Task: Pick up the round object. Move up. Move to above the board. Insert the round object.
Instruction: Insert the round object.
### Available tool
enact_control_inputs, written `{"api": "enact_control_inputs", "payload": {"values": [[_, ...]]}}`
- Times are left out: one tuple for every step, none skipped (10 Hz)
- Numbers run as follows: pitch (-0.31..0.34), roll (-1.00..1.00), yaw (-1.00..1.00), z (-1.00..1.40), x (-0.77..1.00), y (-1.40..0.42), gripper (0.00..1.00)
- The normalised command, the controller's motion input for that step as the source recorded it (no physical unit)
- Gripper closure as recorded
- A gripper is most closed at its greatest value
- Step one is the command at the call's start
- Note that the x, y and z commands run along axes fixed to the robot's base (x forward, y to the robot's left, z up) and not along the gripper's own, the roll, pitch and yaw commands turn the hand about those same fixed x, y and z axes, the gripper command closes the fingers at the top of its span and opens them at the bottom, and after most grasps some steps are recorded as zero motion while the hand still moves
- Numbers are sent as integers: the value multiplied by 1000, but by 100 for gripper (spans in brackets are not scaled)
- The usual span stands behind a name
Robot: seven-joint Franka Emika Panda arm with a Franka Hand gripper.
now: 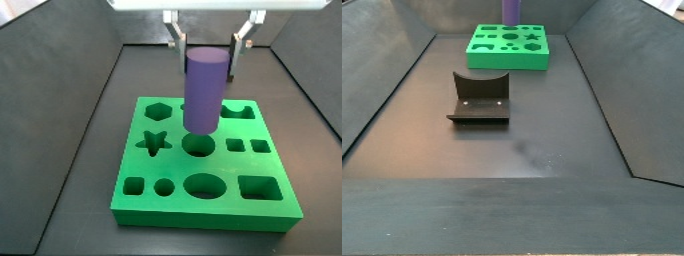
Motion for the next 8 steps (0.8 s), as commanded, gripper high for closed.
{"api": "enact_control_inputs", "payload": {"values": [[-27, 0, 3, -234, 137, -37, 100], [-26, 4, 6, -246, 140, -46, 100], [-29, 16, 6, -263, 134, -54, 100], [-34, 17, 6, -274, 126, -46, 100], [-34, 20, 6, -289, 114, -40, 100], [-40, 31, 3, -323, 54, -17, 100], [-56, 54, 0, -389, 0, 0, 100], [-81, 41, 0, -406, 0, 0, 100]]}}
